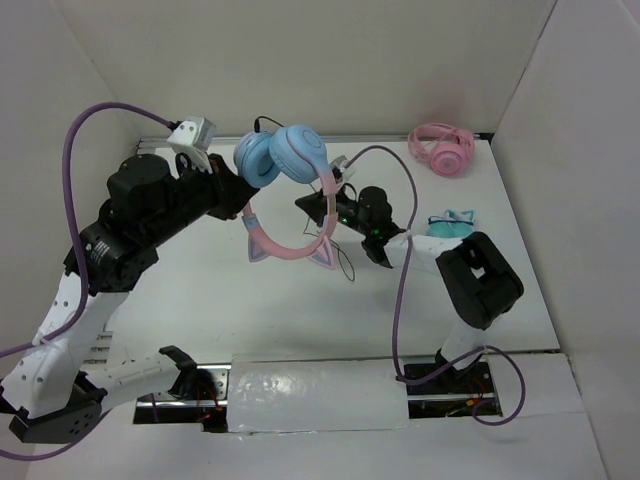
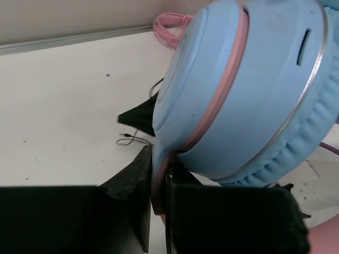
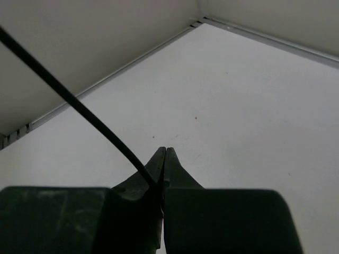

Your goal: Wrap the headphones

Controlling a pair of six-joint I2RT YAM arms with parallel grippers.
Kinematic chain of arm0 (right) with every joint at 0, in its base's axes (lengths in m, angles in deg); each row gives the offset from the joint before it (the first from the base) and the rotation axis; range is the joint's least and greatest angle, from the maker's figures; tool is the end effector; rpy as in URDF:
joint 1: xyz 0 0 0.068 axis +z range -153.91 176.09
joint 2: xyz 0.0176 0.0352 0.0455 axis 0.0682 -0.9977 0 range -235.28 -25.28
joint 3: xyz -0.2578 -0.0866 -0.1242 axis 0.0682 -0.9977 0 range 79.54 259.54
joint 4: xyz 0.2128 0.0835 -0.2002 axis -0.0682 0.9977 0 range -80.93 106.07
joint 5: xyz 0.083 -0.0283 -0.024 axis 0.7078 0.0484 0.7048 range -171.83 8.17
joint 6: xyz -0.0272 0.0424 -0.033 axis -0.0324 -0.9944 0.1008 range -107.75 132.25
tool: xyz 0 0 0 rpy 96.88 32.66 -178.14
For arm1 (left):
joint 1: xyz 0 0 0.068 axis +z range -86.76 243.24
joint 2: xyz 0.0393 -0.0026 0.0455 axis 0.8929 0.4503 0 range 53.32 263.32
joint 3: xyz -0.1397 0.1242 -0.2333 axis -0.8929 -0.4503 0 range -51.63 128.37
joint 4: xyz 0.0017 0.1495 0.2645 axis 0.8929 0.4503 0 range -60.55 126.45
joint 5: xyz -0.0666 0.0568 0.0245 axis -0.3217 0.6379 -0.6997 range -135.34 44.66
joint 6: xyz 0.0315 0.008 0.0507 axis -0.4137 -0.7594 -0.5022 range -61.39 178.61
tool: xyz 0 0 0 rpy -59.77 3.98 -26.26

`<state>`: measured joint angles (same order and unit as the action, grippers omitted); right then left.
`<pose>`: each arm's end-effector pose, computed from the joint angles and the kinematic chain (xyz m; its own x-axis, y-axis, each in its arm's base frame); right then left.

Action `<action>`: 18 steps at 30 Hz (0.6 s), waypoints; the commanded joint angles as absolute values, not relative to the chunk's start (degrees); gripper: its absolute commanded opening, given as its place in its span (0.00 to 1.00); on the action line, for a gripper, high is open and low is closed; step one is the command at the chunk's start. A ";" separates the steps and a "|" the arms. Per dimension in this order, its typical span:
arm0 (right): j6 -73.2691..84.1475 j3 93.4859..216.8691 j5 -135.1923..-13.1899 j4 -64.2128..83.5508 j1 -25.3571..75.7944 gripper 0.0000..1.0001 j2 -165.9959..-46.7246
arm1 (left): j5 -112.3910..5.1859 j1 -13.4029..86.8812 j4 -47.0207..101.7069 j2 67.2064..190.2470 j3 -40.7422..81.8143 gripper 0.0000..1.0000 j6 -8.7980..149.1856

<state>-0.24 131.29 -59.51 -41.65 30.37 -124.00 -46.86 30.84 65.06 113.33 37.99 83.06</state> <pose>0.3382 0.2510 0.2377 -0.1277 0.1551 -0.9796 -0.8261 0.5299 0.1916 0.1808 -0.1160 0.5485 -0.3111 -0.2925 -0.9042 0.4714 0.7787 -0.4141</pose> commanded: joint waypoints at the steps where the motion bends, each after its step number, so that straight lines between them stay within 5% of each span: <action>1: -5.93 128.17 -55.64 -41.13 25.63 0.00 -119.09 | -39.58 31.07 61.35 112.91 38.46 0.00 86.21; 8: -3.74 119.62 -72.31 -19.08 25.36 0.00 -101.68 | -23.40 32.03 65.56 118.70 35.82 0.00 96.29; 18: -3.38 125.49 -104.30 14.83 36.06 0.00 -87.16 | -19.50 36.78 72.51 126.88 35.21 0.00 105.01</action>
